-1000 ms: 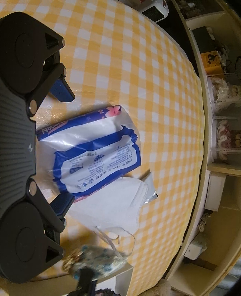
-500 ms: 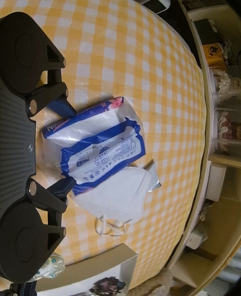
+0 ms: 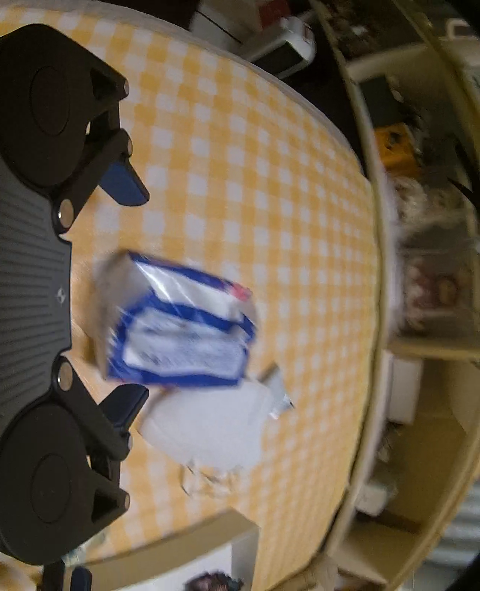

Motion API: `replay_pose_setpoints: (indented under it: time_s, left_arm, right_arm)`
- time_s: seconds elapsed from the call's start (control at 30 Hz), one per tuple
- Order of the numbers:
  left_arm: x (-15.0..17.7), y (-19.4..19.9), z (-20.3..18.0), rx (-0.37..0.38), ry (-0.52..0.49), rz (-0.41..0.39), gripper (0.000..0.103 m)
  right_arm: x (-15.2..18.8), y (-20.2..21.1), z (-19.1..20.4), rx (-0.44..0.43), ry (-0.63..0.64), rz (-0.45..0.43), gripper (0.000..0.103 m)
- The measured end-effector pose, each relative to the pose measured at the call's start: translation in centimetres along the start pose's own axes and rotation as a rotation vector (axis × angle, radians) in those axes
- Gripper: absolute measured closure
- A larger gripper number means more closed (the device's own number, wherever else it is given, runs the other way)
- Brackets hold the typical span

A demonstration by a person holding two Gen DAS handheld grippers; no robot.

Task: Organize soft objects
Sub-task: 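Lift the wipe pack with the left tool while the right tool lifts the floral pouch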

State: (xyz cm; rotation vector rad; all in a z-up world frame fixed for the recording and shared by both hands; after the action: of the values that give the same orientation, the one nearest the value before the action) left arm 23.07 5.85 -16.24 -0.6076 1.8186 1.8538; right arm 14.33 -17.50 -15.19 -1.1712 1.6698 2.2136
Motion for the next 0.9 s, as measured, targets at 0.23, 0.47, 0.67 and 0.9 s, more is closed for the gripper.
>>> replay_pose_setpoints:
  time_s: [0.23, 0.47, 0.67, 0.9]
  left_arm:
    - [-2.2, -0.3, -2.2, 0.066, -0.045, -0.073, 0.000]
    - [-2.3, -3.7, -3.8, 0.064, -0.135, -0.063, 0.000]
    - [-2.2, -5.4, -3.7, 0.064, -0.189, -0.051, 0.000]
    - [-3.4, -6.3, -2.1, 0.120, -0.042, -0.043, 0.001]
  right_arm:
    - [0.2, 0.1, -1.4, 0.011, -0.240, -0.004, 0.058]
    - [1.7, -1.6, -2.2, 0.028, -0.462, 0.053, 0.048]
    - [1.7, -2.8, -2.0, 0.022, -0.469, 0.062, 0.043]
    - [1.2, -3.1, -1.7, -0.017, -0.447, 0.065, 0.050]
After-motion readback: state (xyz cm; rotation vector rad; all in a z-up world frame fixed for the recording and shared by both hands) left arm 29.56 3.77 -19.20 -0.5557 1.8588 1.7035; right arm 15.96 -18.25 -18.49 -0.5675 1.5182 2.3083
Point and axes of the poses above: each gripper's, at about its wrist camera, not at the fingertips, and y roughly against the way its jaws point, z to its left, x to its underside, the point moved 9 cm from there along -y, roughly the way its jaws point
